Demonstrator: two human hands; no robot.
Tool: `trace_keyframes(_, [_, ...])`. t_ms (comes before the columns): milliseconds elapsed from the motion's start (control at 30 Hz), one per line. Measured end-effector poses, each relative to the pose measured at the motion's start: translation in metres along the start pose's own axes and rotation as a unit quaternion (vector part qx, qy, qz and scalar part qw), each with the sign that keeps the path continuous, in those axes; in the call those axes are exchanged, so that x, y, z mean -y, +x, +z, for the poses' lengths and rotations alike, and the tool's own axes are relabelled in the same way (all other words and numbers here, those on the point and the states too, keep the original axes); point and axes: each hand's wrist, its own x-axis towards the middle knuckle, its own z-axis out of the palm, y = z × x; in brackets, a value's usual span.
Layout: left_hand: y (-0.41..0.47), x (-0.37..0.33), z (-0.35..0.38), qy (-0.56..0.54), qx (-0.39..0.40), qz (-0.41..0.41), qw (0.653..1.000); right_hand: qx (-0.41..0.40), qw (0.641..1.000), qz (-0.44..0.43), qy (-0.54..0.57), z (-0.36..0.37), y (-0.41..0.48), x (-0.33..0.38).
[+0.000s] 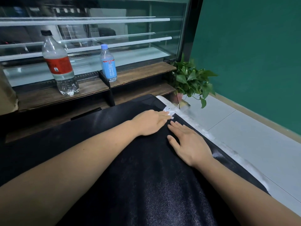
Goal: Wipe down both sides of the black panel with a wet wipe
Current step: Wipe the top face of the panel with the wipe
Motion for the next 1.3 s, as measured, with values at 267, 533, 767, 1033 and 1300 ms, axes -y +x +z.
trace_keyframes(267, [0.000, 0.051, -0.013, 0.056, 0.010, -0.076, 0.995, 0.009, 1.000, -0.002, 0.003, 0.002, 0.001, -0.001])
trace_keyframes(533, [-0.013, 0.096, -0.028, 0.089, -0.019, -0.161, 0.983, 0.005, 1.000, 0.000, -0.001, 0.002, 0.001, -0.002])
trace_keyframes(767, [-0.016, 0.120, -0.029, 0.087, -0.076, -0.248, 0.962, 0.002, 1.000, 0.004, 0.002, 0.003, 0.002, -0.002])
trace_keyframes(1033, [0.004, 0.096, -0.024, 0.073, -0.097, -0.241, 0.963, 0.006, 1.000, 0.001, 0.006, 0.002, 0.004, 0.000])
trace_keyframes(1300, [0.025, 0.035, -0.006, 0.023, -0.069, -0.147, 0.986, 0.006, 1.000, 0.000, 0.004, 0.000, 0.003, 0.002])
